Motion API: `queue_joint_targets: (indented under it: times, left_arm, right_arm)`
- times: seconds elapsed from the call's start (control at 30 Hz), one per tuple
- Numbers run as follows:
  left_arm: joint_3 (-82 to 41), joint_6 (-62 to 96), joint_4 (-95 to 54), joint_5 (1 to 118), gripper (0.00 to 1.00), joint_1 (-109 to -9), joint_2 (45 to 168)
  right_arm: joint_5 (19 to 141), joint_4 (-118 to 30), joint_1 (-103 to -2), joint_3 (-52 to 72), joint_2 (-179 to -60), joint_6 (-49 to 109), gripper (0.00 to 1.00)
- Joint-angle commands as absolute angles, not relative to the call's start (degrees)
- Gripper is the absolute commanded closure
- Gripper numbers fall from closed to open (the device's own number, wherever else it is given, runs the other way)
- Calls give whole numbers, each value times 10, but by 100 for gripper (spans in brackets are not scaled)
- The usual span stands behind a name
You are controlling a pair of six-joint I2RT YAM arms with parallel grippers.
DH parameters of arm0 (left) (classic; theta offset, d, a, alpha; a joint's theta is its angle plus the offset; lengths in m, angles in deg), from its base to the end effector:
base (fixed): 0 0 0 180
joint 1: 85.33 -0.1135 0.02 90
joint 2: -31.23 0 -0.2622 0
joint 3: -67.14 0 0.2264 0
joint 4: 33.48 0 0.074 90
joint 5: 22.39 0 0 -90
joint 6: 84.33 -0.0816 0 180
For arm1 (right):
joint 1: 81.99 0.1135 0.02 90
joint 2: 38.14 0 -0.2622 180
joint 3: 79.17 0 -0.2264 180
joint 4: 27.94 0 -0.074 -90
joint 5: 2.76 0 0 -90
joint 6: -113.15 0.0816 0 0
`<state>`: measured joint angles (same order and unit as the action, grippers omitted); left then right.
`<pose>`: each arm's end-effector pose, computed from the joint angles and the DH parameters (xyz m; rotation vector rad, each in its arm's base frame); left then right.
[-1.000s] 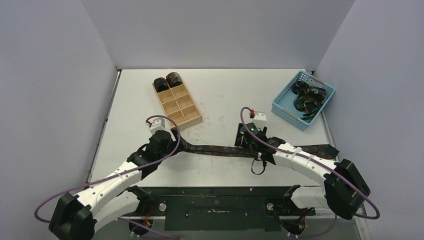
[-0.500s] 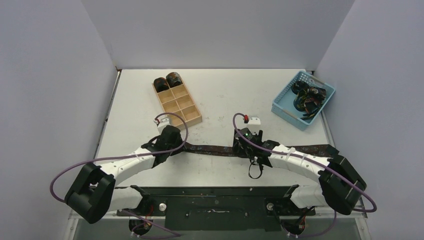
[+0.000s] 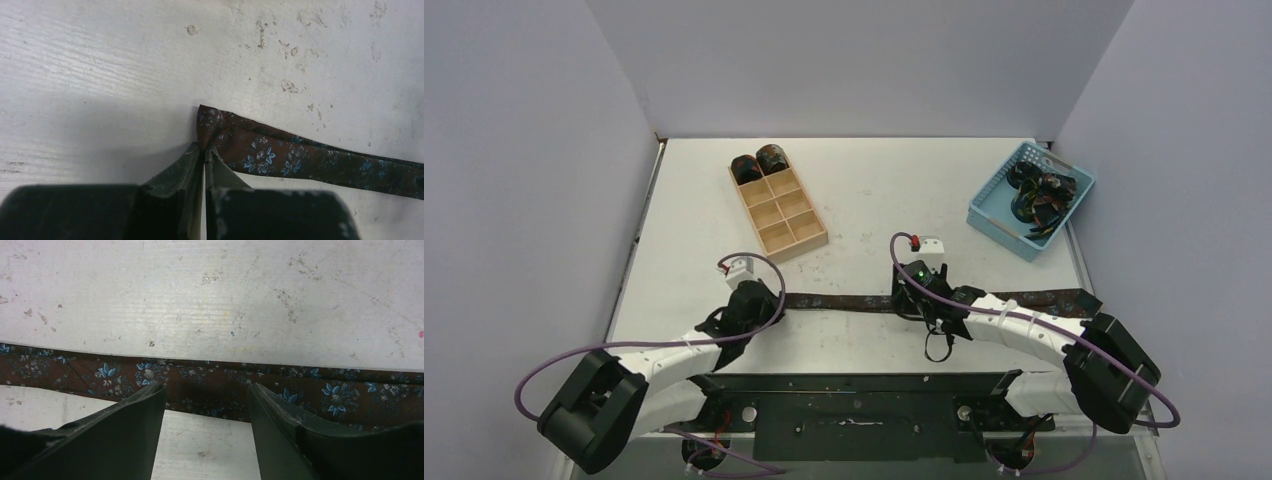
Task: Roll the ties
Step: Roll the tie at the center of the board.
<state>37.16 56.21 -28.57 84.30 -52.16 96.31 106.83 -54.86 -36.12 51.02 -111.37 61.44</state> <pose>0.1897 -0.0960 0.1233 -0.4961 2.2200 -0.4580 0.1926 0.1592 0.1584 -0.0095 2.3996 0.2719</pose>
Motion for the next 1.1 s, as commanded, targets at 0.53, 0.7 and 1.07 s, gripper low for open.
queue_joint_targets:
  times: [0.53,0.7,1.07]
  left_arm:
    - [403,601,-166,891,54,-525,694]
    - [379,598,-257,819,99,-525,732]
    - [392,621,-340,812,100,-527,911]
  right_arm:
    - [1067,-521,-343,502,-1090,575,41]
    - [1063,-513,-343,512,-1082,578,41]
    - [1045,-512,-343,528,-1064,587,42]
